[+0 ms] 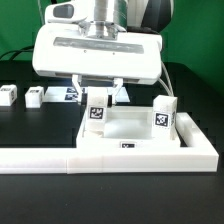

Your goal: Assemble square table

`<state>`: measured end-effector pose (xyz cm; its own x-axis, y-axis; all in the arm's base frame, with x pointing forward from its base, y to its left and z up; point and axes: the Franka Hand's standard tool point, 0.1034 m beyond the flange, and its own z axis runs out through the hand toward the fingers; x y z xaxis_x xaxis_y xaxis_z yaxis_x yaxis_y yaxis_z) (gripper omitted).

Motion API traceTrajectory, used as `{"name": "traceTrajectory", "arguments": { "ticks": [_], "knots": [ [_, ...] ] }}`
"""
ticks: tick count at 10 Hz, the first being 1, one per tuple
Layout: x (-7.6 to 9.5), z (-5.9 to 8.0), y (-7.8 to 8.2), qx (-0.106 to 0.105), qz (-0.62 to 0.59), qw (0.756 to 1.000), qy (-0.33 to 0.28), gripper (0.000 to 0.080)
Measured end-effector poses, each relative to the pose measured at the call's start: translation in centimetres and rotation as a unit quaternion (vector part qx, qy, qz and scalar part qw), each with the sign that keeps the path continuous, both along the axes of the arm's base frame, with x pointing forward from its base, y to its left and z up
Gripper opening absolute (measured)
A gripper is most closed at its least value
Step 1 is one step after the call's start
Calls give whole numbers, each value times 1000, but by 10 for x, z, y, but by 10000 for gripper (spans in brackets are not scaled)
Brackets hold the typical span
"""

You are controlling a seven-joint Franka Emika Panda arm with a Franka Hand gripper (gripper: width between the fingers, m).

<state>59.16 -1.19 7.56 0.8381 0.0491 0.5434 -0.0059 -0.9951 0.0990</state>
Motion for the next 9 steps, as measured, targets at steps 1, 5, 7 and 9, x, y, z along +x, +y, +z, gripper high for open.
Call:
{"name": "traceTrajectory", "arguments": {
  "ticks": [1,5,7,9],
  "knots": [
    [0,0,1,0,1,1000,-2,290],
    [0,0,-4,3,-4,1000,5,290],
    [-1,0,-2,6,-8,1000,10,290],
    [-1,0,-2,6,-8,1000,10,290]
  ]
}}
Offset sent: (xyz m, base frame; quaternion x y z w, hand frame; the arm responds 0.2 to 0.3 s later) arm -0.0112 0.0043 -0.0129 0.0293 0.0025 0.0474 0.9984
